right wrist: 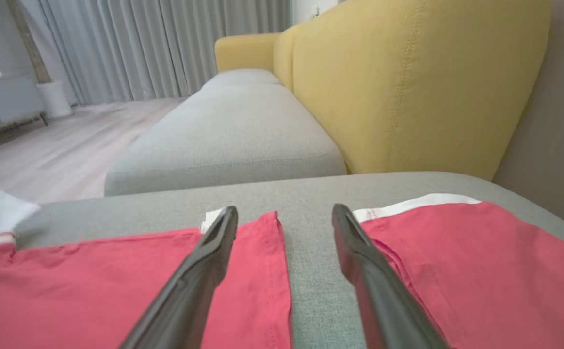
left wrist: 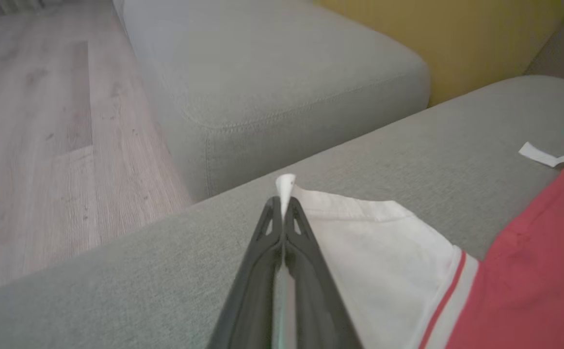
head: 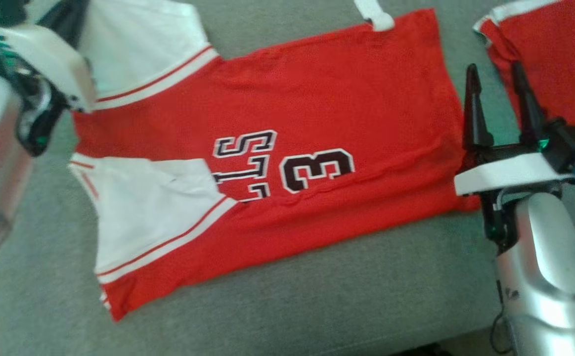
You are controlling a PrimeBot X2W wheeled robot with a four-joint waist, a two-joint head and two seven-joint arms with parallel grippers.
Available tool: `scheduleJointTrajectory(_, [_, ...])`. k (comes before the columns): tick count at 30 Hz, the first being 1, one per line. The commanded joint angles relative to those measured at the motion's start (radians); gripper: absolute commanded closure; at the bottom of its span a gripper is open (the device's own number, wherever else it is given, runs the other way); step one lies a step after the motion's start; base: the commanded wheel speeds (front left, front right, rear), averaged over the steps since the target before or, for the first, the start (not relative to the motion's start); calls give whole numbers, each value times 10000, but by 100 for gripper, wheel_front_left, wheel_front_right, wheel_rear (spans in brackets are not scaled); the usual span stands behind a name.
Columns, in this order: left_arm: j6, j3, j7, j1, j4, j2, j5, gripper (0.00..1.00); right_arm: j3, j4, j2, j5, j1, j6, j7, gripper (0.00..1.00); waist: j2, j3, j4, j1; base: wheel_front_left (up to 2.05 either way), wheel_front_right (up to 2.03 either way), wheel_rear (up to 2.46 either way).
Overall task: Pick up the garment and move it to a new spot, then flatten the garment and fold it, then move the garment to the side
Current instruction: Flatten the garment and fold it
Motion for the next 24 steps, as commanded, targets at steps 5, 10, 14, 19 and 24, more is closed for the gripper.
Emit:
scheduleJointTrajectory(5, [18, -83, -674, 223, -1066, 293, 249, 100, -543, 518, -172, -960, -1010, 65, 1162, 0, 0, -700, 1267, 1, 0, 0, 0])
scheduleJointTrajectory(10, [148, -334, -825, 761, -2206, 354, 380, 100, -1070, 1771, -688, -1437, -1973, 65, 2779, 0, 0, -846, 1944, 1, 0, 0, 0])
scheduleJointTrajectory(14, [342, -541, -707, 1148, -3263, 445, 467, 100, -1488, 3051, -1101, -1781, -2859, 65, 3764, 0, 0, -805, 2295, 1, 0, 0, 0])
scheduleJointTrajectory(19, [611, -679, -474, 1368, -4327, 497, 503, 100, -1960, 4475, -1490, -2410, -3803, 65, 4164, 0, 0, -618, 2569, 1, 0, 0, 0])
scheduleJointTrajectory(24, [769, -707, -285, 1337, -4893, 583, 528, 100, -2300, 5577, -1609, -2739, -4556, 65, 4134, 0, 0, -328, 2687, 1, 0, 0, 0])
